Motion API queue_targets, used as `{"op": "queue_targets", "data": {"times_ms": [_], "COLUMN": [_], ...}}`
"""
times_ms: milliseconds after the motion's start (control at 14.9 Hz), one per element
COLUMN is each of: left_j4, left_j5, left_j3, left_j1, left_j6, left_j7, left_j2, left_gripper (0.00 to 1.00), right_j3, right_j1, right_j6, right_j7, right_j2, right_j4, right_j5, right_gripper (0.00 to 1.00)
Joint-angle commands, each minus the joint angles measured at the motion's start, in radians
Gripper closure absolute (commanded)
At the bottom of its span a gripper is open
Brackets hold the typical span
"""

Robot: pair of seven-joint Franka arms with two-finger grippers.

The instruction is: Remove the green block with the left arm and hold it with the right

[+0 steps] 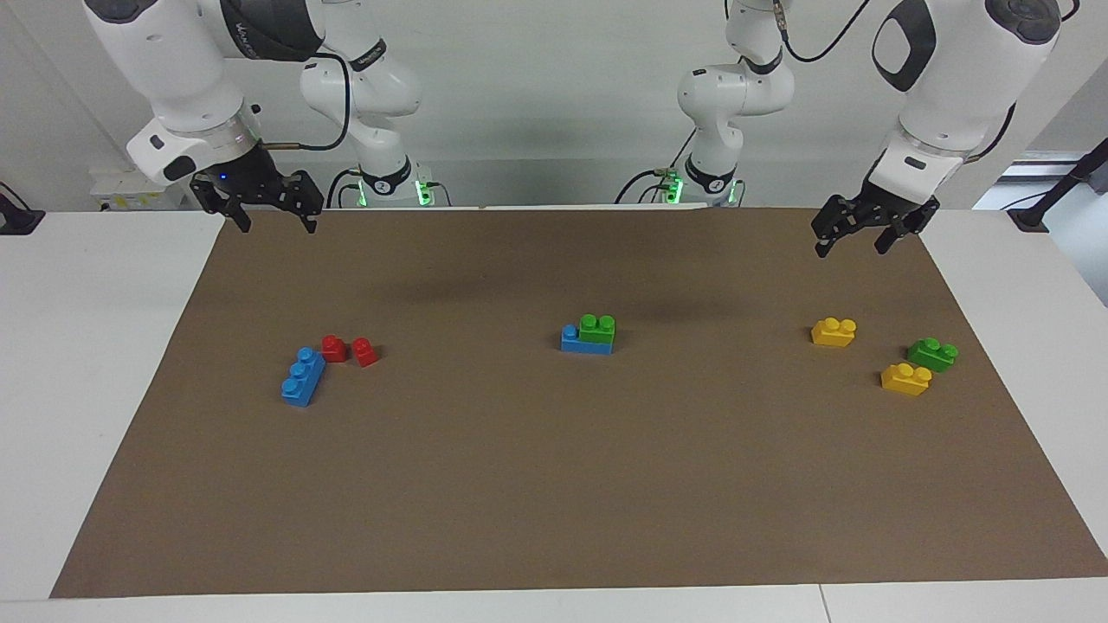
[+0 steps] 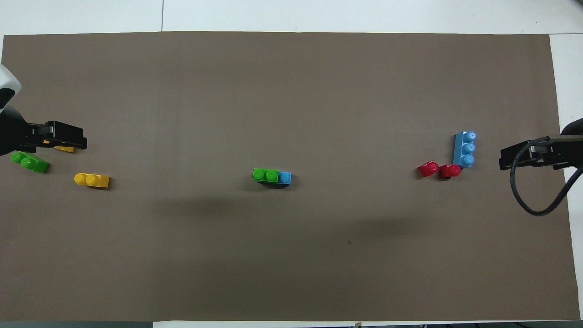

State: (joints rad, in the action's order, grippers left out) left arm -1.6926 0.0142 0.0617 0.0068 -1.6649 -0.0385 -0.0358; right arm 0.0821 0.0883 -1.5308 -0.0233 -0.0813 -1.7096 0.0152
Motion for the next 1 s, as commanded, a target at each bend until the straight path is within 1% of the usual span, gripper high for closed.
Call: {"op": "queue_targets", "data": {"times_ms": [0, 937], "left_j4": [-0.002, -0.004], "left_j5": [0.015, 0.015], "left_j3": [0.003, 0.001], "left_j1": [0.007, 0.004], "left_j6": [0.010, 0.022], "left_j7": [0.019, 0.003], "left_j2": [-0.013, -0.015], "left_gripper": [0.00, 0.00], "right_j3": [0.008, 0.008], "right_j1": [0.018, 0.018], "right_j6": [0.015, 0.018], "right_j7": [0.036, 0.036], "right_j2": [0.003, 0.003], "right_j4": [0.005, 0.004], "right_j5": [0.000, 0.002], "right_gripper": [0.00, 0.00]}}
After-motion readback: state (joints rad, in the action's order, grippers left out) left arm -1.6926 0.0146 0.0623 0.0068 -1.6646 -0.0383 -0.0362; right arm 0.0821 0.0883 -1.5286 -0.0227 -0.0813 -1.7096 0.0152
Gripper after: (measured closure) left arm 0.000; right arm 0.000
